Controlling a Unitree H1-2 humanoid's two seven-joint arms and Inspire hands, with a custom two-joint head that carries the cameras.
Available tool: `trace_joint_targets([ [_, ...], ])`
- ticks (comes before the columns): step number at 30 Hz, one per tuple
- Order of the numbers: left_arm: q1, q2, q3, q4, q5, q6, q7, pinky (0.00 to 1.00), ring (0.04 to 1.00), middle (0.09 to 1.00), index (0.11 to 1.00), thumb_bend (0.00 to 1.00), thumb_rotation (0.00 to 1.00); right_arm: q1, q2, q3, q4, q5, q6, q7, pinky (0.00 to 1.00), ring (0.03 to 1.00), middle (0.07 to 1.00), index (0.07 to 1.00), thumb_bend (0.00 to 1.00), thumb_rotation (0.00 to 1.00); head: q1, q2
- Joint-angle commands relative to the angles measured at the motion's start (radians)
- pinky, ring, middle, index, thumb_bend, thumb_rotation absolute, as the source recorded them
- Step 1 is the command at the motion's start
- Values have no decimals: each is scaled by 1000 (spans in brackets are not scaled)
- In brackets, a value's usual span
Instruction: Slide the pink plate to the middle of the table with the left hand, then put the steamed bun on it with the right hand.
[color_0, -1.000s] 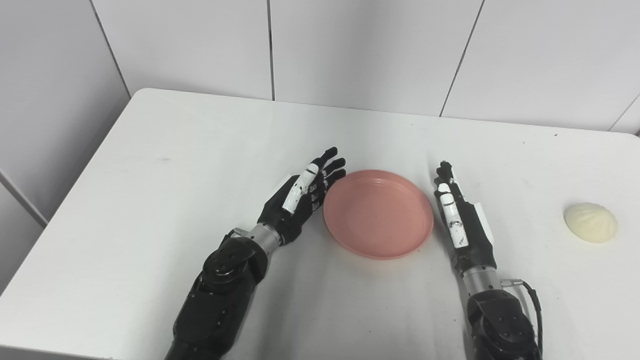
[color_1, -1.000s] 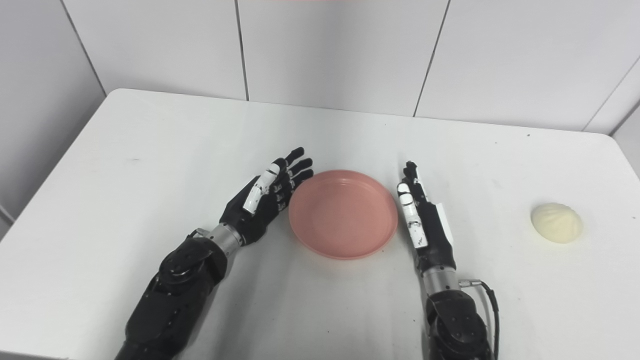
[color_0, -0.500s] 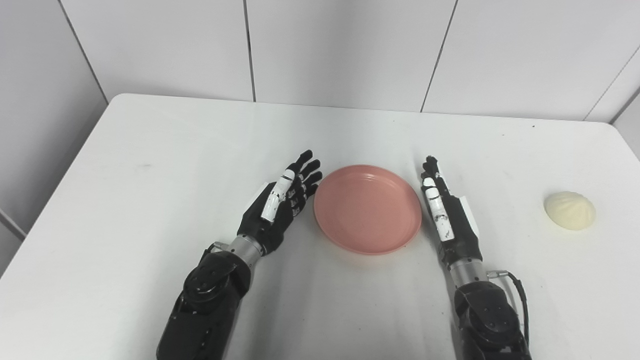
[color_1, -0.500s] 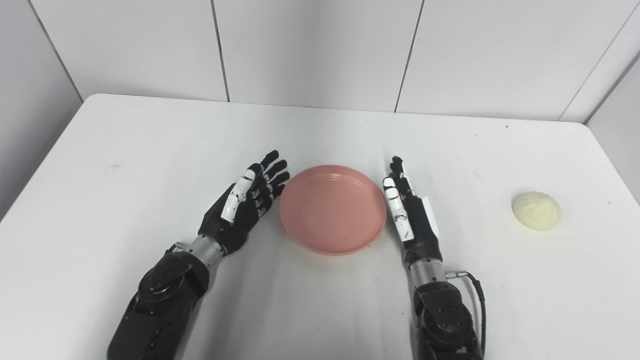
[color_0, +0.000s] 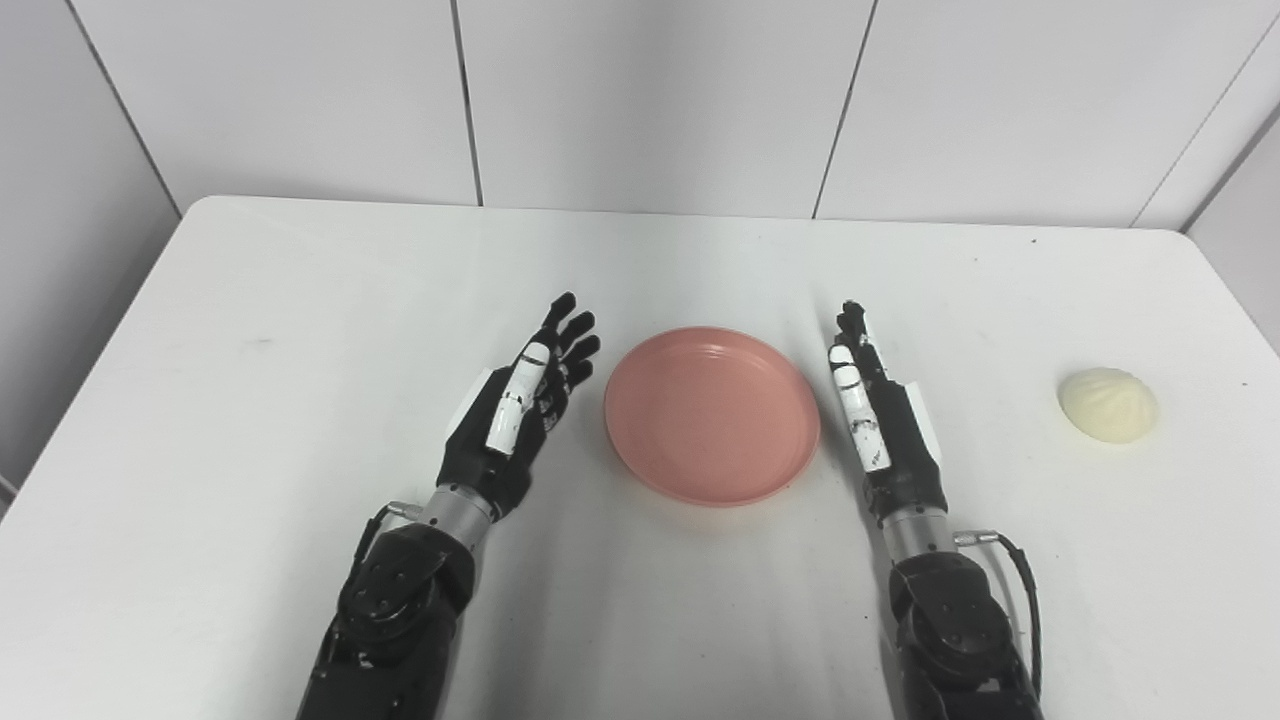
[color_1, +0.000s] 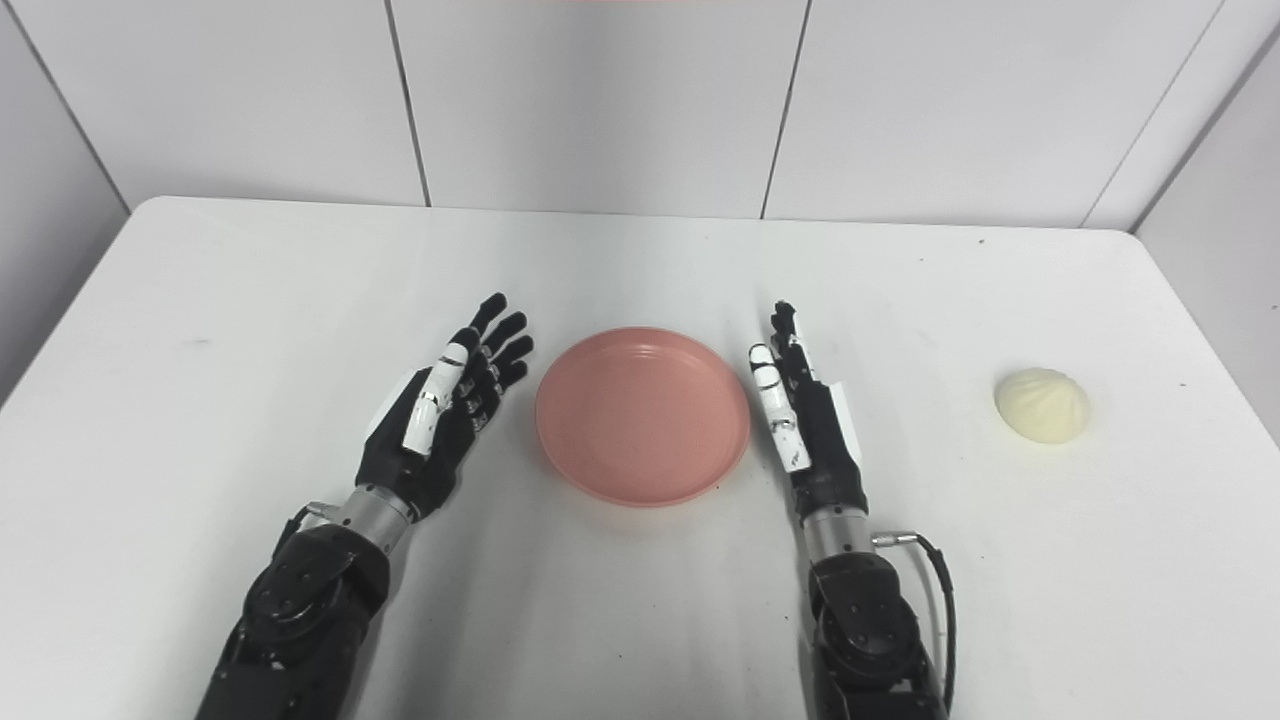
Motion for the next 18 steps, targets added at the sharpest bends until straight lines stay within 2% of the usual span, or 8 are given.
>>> trace_joint_targets([
  [1, -19, -3, 9, 3, 18, -47, 16, 999, 974, 982, 992, 382, 1000, 6, -5, -3, 10, -26, -73, -29, 1000, 992, 982, 993, 352, 1000, -12, -5],
  [5, -16, -8, 25, 63, 27, -109, 34, 1000, 981, 983, 992, 363, 1000, -18, -52, -7, -70, -109, -24, -49, 986, 990, 972, 994, 461, 1000, -41, -9],
  [6, -15, -7, 28, 87, 28, -131, 35, 1000, 985, 984, 995, 369, 1000, -26, -67, -10, -93, -140, -13, -53, 947, 978, 971, 990, 499, 1000, -49, -10],
  [9, -15, -4, 32, 136, 37, -174, 39, 996, 984, 980, 993, 367, 1000, -47, -98, -20, -122, -199, -16, -68, 908, 960, 965, 985, 550, 1000, -77, -12],
  [11, -15, 3, 30, 165, 48, -194, 38, 996, 986, 983, 997, 368, 1000, -62, -119, -26, -157, -241, 20, -69, 905, 942, 962, 996, 616, 1000, -102, -17],
  [13, -18, 10, 32, 204, 50, -223, 31, 995, 986, 983, 995, 361, 1000, -81, -147, -35, -194, -270, 36, -64, 891, 922, 960, 998, 616, 1000, -124, -20],
  [16, -21, 18, 38, 244, 44, -245, 23, 986, 978, 977, 986, 349, 1000, -103, -182, -44, -241, -291, 55, -47, 851, 889, 968, 1000, 553, 985, -158, -26],
  [18, -21, 26, 39, 272, 43, -260, 15, 971, 969, 975, 985, 355, 1000, -119, -211, -59, -279, -297, 87, -31, 827, 903, 962, 1000, 569, 930, -173, -29],
])
